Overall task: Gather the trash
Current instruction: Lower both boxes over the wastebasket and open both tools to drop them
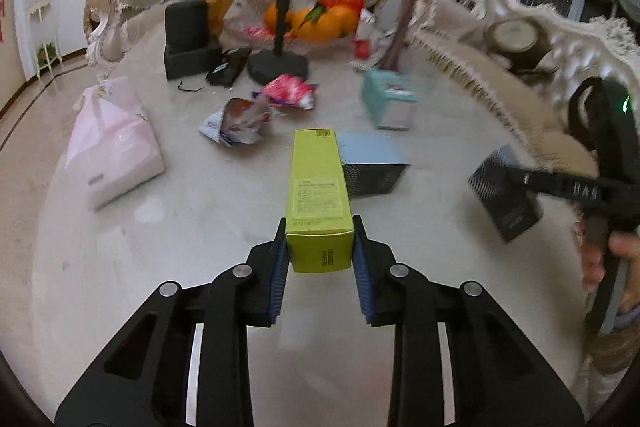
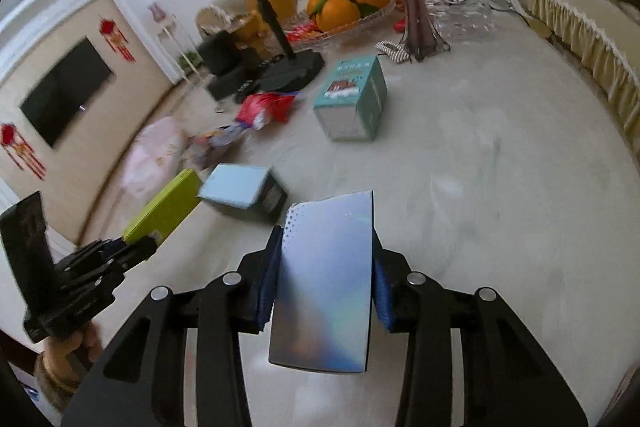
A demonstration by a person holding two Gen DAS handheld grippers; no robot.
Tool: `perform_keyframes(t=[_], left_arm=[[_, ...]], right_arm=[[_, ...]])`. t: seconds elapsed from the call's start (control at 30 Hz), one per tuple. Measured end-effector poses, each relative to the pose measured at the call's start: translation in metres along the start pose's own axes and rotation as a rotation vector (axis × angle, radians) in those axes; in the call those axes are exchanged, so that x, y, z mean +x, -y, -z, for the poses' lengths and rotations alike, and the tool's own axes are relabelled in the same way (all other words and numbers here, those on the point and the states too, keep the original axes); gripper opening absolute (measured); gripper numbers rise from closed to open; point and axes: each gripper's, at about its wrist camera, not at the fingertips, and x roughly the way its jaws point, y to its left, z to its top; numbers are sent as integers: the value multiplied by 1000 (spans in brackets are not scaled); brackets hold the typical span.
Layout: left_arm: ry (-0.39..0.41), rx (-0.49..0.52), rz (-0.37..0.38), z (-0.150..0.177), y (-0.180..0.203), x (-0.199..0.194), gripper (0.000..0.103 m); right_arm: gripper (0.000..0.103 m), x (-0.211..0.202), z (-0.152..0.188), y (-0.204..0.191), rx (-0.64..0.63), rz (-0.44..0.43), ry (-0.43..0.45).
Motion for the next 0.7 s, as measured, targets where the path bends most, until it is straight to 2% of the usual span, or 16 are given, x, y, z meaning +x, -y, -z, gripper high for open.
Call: perform_keyframes(t=[0.1,0.23,0.33,0.4,0.47,0.5,0.53,0.63,0.7], left_arm=[[72,-43,66,29,17,-43,29],[163,-22,163,100,61,-136,29],[142,-30,202,154,91,-182,29],[86,-53,236,194,109,-202,29],[21,-62,243,225,123,-206,29],[-37,-63,252,245,131,-201,29],[-63,-61,249,256,135,-197,29],[-142,-27,173,293,147,-169,29],[-178,-26,165,310,152,-151,29]], right_arm=[[38,-37,36,-2,-11,-60,26],[38,-111,106,-5,-38,-130,69],[38,-146,159,-7,-39,-152,23],[38,-158,190,-10,-29,-174,-36],[38,-165,226,-14,-12,-203,-112],[38,-165,236,-15,-8,-199,-134],[38,-161,251,-17,-11,-196,-172],[38,-135,283,-15,0,-166,-266],[38,-119,294,-11,15,-139,-303]])
